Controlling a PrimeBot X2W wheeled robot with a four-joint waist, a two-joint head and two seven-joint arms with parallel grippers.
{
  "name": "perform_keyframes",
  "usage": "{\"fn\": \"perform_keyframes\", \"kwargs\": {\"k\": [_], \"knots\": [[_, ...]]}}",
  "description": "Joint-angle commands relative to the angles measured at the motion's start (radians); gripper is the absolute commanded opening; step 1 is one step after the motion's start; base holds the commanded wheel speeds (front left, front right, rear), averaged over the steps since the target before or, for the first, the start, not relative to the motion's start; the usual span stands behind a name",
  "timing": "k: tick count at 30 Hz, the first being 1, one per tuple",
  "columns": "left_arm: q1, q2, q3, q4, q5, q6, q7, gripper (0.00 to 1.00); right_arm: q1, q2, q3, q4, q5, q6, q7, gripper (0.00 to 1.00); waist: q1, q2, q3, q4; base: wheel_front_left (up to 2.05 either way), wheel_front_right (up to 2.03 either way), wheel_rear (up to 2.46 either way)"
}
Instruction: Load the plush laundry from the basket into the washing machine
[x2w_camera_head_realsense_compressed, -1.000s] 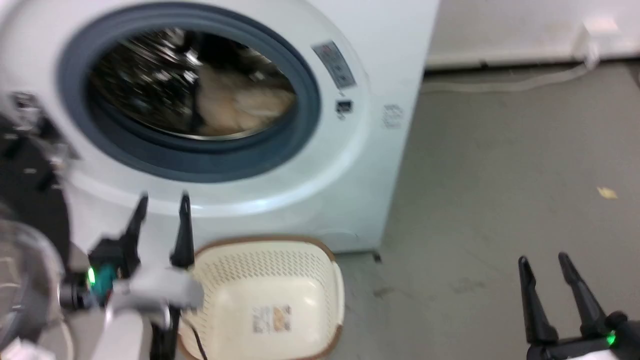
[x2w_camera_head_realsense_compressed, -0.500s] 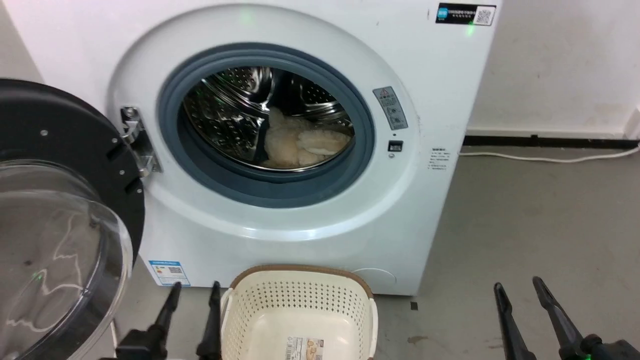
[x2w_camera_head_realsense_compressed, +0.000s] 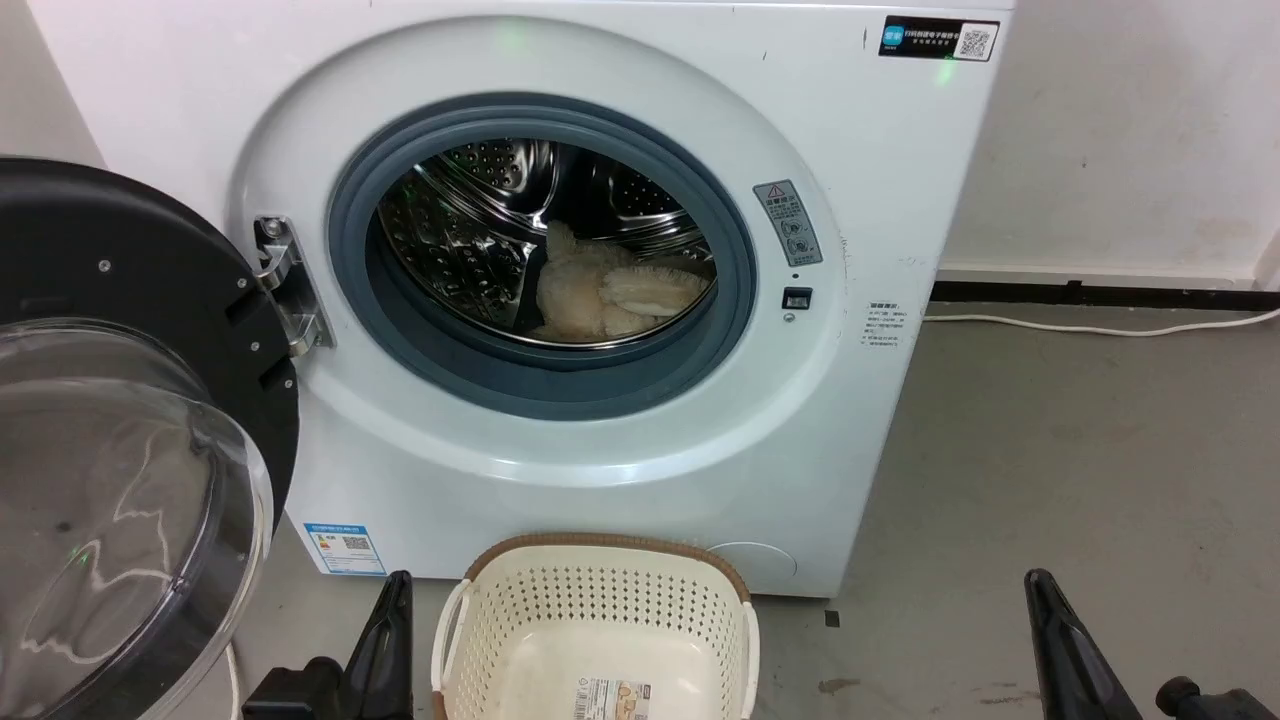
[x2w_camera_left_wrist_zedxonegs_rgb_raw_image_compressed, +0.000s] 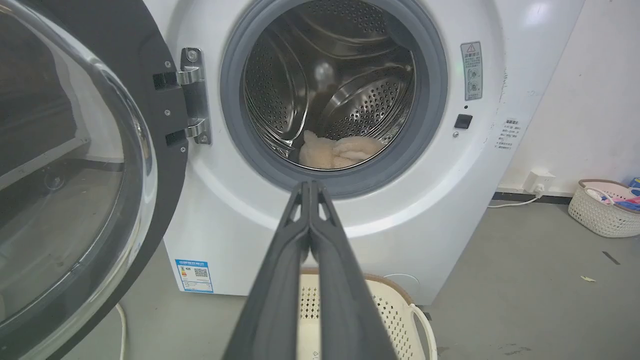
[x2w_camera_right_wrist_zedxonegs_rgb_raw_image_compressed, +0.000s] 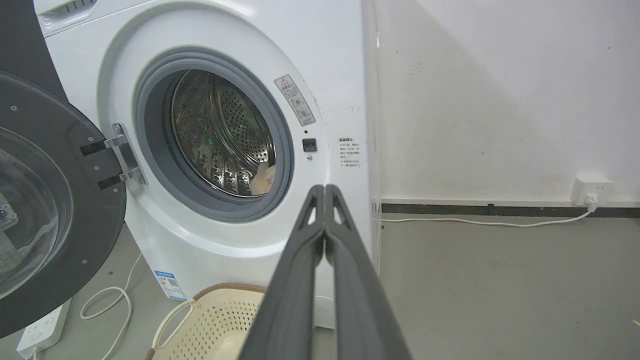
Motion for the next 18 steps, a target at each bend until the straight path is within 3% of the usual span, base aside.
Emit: {"fn": "perform_keyframes", "kwargs": {"k": [1, 18], "knots": [[-0.002, 0.000, 0.001, -0.002, 0.004, 0.001, 0.006, 0.00, -0.005, 0.000, -0.001, 0.002, -0.004, 0.000, 0.006, 0.00, 0.0000, 0.0000, 0.001, 0.000, 0.00, 0.00, 0.00], [-0.017, -0.005, 0.010, -0.015, 0.027, 0.006, 0.040, 0.00, -0.035, 0.003, -0.004, 0.014, -0.031, 0.000, 0.041, 0.00, 0.0000, 0.0000, 0.012, 0.001, 0.00, 0.00, 0.00]]}}
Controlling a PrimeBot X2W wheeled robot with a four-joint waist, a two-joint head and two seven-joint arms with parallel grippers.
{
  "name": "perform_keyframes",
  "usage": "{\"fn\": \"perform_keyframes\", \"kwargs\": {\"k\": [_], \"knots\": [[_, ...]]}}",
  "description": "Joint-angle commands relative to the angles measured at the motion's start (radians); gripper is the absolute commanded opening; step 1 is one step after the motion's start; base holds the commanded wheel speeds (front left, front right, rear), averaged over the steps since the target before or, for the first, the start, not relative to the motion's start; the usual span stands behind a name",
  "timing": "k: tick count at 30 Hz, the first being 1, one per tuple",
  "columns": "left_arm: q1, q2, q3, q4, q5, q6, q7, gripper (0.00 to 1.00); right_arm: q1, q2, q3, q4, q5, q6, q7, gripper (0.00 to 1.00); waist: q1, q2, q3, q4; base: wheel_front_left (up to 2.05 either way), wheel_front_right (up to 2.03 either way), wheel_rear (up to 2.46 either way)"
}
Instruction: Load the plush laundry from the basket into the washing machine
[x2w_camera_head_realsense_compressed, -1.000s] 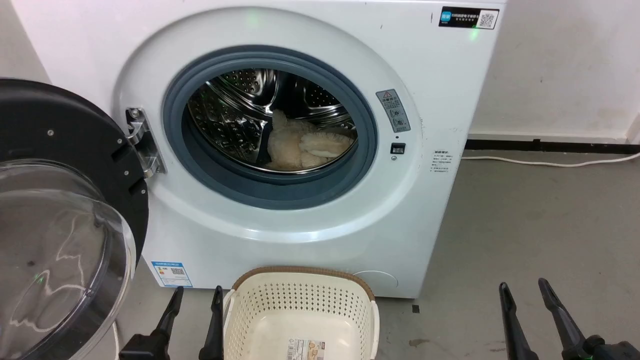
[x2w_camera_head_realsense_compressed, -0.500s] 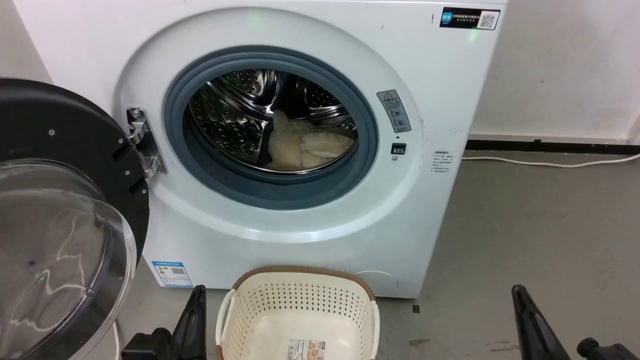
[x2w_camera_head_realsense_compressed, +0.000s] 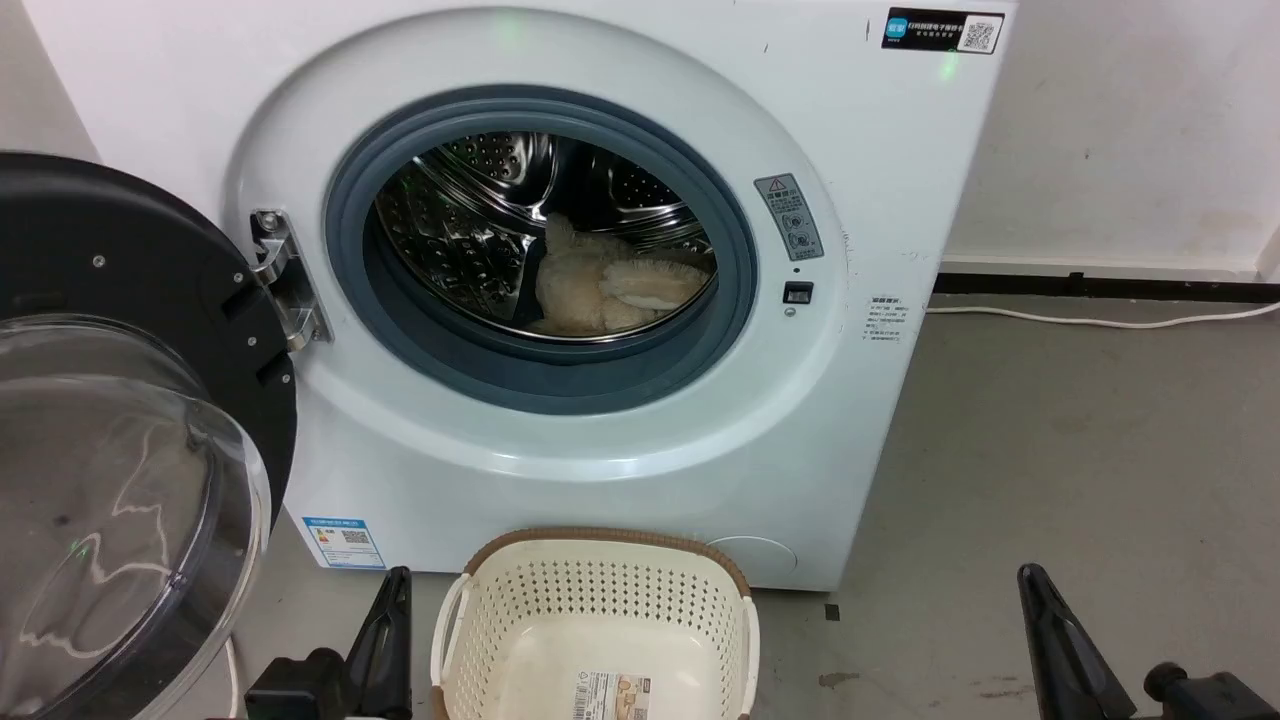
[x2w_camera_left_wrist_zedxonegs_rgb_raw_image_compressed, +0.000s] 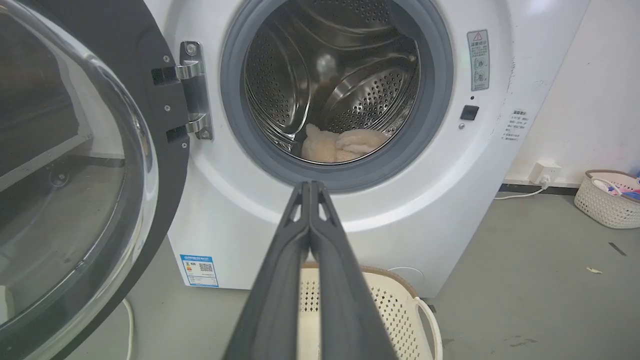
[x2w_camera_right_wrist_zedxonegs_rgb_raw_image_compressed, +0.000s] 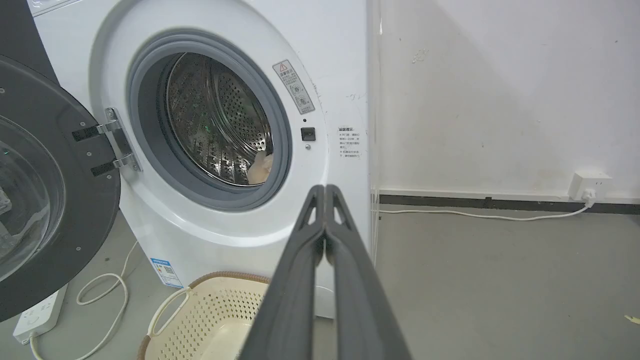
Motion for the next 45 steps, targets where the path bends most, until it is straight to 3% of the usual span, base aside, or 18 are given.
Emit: {"fn": "perform_keyframes", "kwargs": {"k": [1, 45], "knots": [[-0.012, -0.002, 0.002, -0.008, 0.010, 0.006, 0.007, 0.00, -0.019, 0.003, -0.002, 0.004, -0.011, 0.000, 0.007, 0.00, -0.0001, 0.0000, 0.001, 0.000, 0.00, 0.00, 0.00], [-0.050, -0.013, 0.024, -0.040, 0.069, 0.019, 0.097, 0.00, -0.095, 0.010, -0.010, 0.034, -0.079, 0.000, 0.097, 0.00, -0.0001, 0.0000, 0.028, 0.003, 0.00, 0.00, 0.00]]}}
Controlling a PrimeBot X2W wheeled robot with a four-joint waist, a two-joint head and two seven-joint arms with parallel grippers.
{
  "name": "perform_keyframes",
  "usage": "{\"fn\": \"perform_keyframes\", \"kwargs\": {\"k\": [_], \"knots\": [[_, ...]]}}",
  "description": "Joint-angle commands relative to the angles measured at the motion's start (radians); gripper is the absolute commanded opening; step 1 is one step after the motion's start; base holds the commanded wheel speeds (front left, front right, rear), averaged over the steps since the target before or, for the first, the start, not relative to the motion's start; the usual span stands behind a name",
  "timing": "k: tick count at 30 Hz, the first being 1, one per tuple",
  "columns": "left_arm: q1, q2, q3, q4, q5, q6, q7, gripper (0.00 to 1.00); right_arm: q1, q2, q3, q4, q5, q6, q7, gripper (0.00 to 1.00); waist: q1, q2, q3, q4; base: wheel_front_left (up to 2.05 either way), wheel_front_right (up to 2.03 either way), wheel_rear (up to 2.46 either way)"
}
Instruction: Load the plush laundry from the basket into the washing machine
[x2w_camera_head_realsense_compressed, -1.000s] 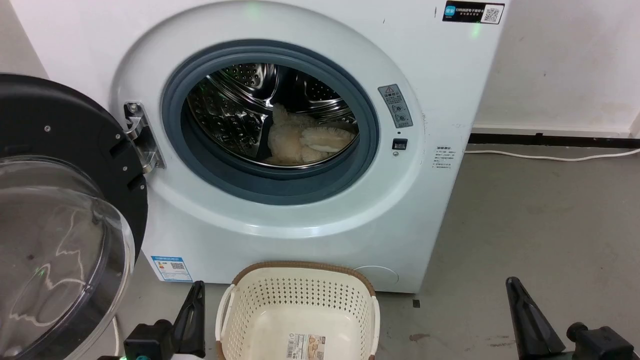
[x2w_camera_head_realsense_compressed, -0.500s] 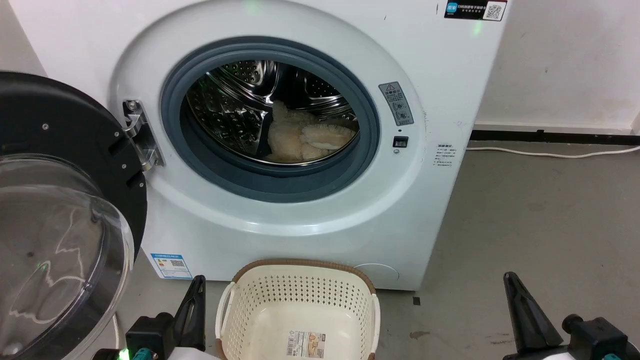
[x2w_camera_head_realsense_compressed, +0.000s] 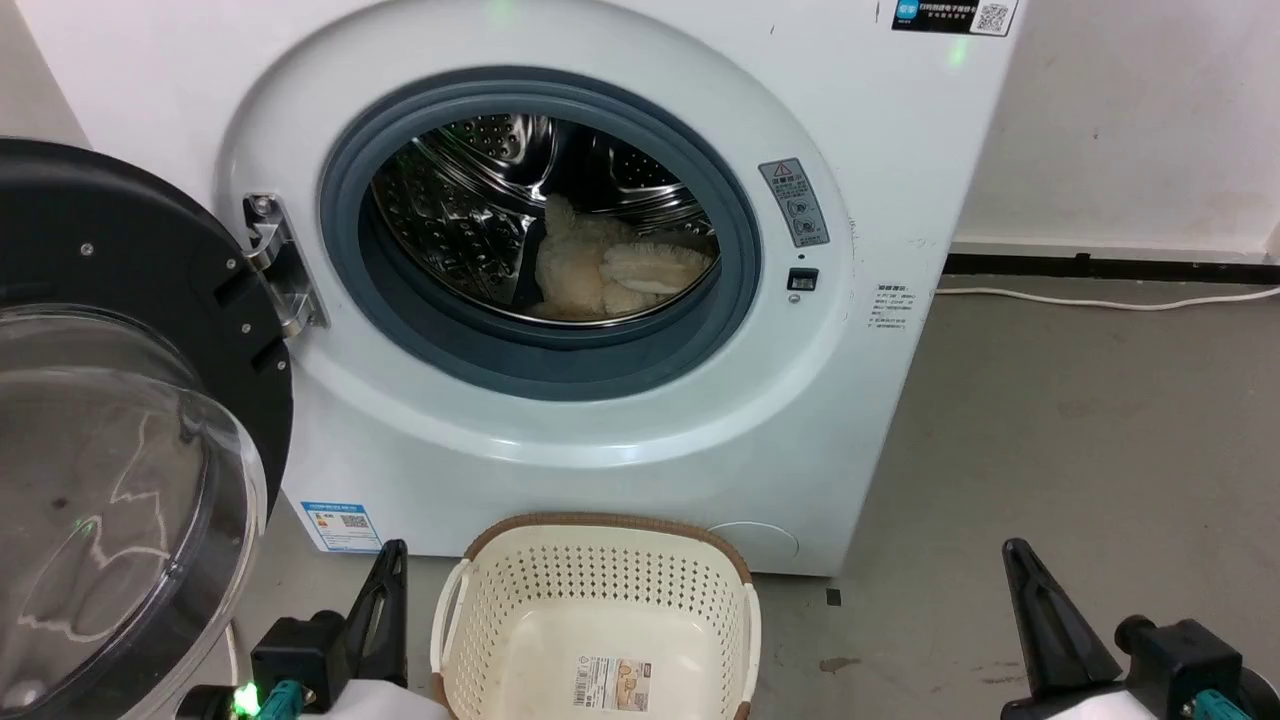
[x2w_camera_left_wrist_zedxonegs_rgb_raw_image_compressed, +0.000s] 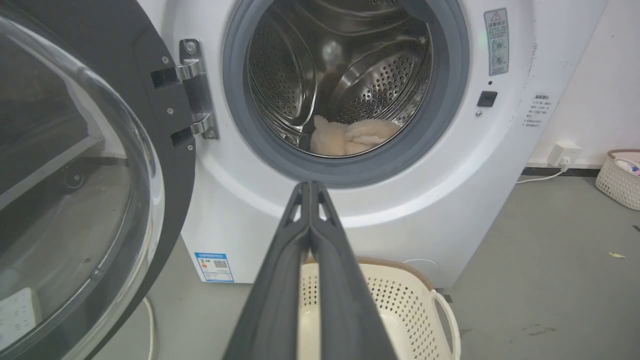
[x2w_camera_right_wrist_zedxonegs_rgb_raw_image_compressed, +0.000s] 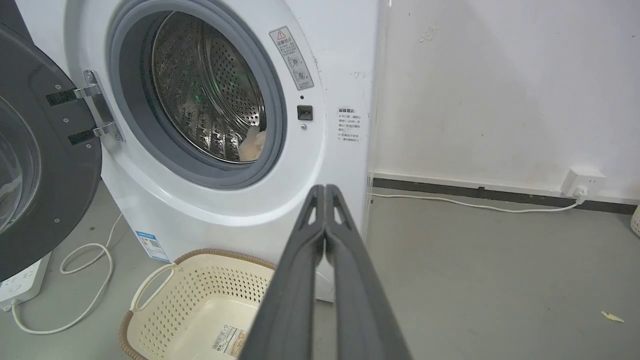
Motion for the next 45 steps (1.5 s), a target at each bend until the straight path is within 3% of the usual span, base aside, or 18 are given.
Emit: {"fn": "perform_keyframes", "kwargs": {"k": [1, 45], "knots": [[-0.016, -0.005, 0.003, -0.008, 0.010, 0.003, 0.007, 0.00, -0.026, 0.004, -0.002, 0.004, -0.012, 0.000, 0.006, 0.00, 0.0000, 0.0000, 0.001, 0.000, 0.00, 0.00, 0.00], [-0.054, -0.015, 0.025, -0.040, 0.068, 0.016, 0.094, 0.00, -0.100, 0.011, -0.009, 0.034, -0.079, 0.001, 0.095, 0.00, 0.0000, 0.0000, 0.028, 0.003, 0.00, 0.00, 0.00]]}}
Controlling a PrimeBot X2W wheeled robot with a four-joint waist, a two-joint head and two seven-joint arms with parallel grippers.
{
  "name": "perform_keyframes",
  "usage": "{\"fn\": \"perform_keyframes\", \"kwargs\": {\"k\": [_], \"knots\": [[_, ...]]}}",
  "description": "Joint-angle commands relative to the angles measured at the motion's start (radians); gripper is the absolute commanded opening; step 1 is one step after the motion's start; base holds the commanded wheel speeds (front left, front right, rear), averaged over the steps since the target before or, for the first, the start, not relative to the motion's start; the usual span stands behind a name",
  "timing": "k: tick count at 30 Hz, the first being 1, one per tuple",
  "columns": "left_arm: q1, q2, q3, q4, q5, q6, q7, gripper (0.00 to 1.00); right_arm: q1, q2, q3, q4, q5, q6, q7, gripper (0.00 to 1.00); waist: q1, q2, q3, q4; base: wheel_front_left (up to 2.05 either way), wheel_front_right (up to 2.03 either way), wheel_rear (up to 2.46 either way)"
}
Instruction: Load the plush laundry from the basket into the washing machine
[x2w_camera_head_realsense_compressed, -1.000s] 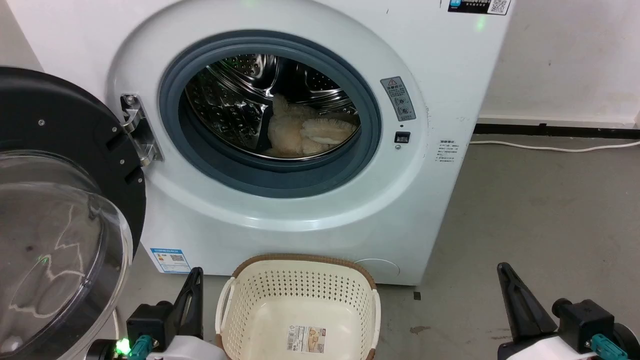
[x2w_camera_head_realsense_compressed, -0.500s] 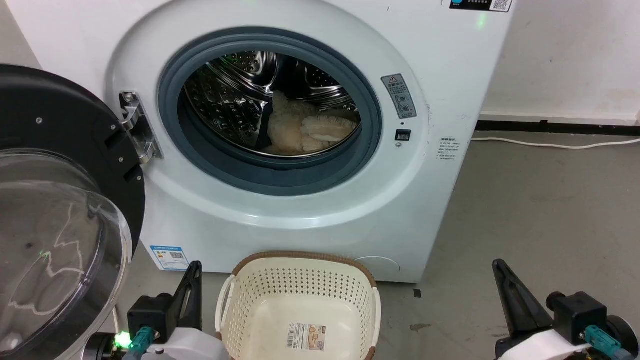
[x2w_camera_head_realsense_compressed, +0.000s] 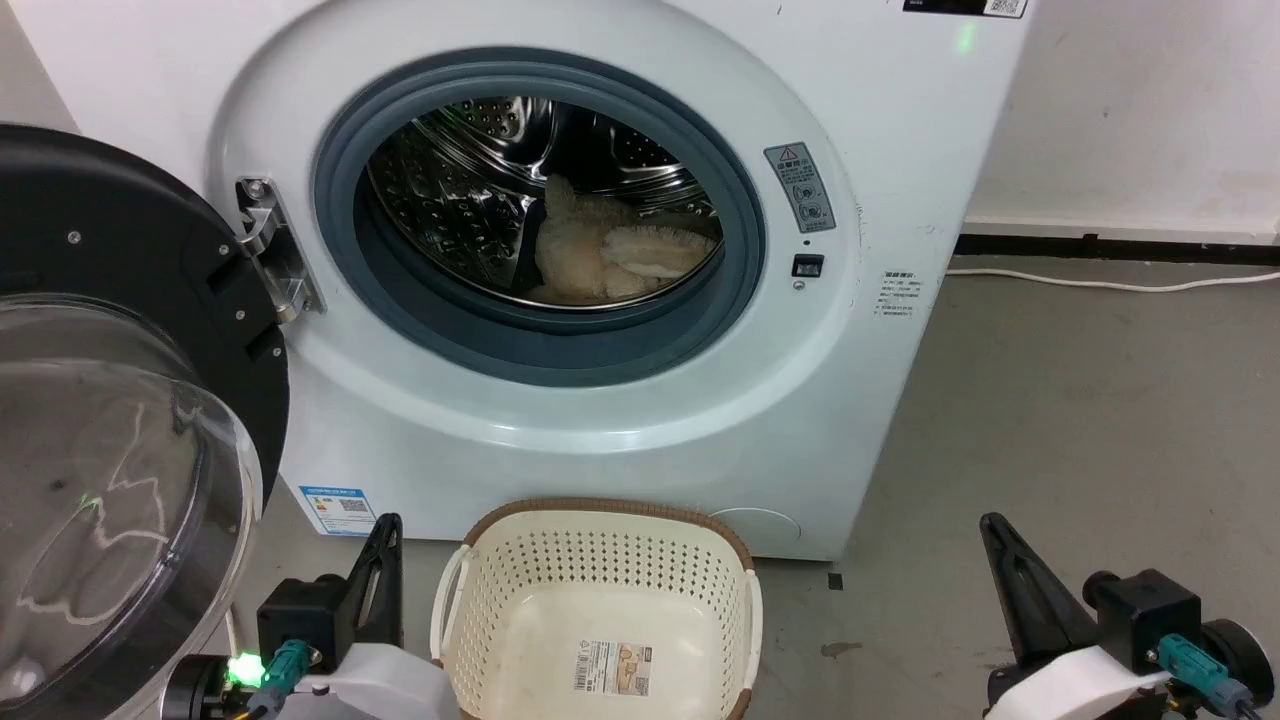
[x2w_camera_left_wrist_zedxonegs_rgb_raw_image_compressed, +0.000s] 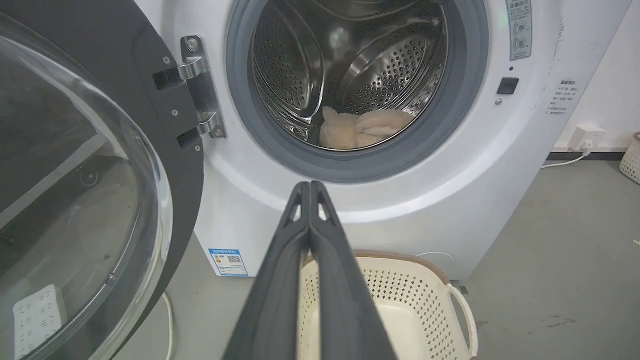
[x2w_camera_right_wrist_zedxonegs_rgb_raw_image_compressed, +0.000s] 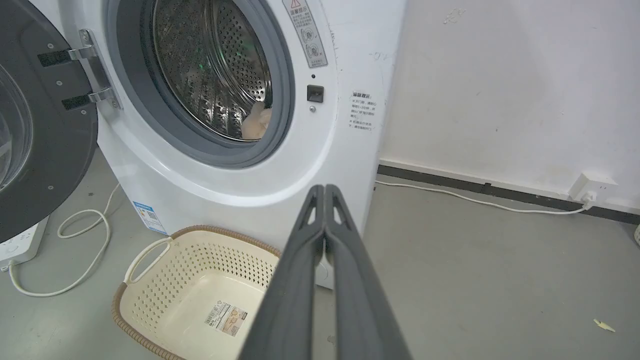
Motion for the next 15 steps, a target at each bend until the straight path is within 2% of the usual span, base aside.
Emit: {"fn": "perform_keyframes", "kwargs": {"k": [1, 15], "knots": [[-0.017, -0.001, 0.004, -0.007, 0.011, 0.006, 0.005, 0.00, -0.023, 0.005, -0.002, 0.004, -0.009, 0.001, 0.006, 0.00, -0.0001, 0.0000, 0.001, 0.000, 0.00, 0.00, 0.00], [-0.029, -0.005, 0.011, -0.018, 0.030, 0.010, 0.033, 0.00, -0.048, 0.008, -0.004, 0.014, -0.031, 0.001, 0.034, 0.00, -0.0001, 0.0000, 0.010, 0.001, 0.00, 0.00, 0.00]]}}
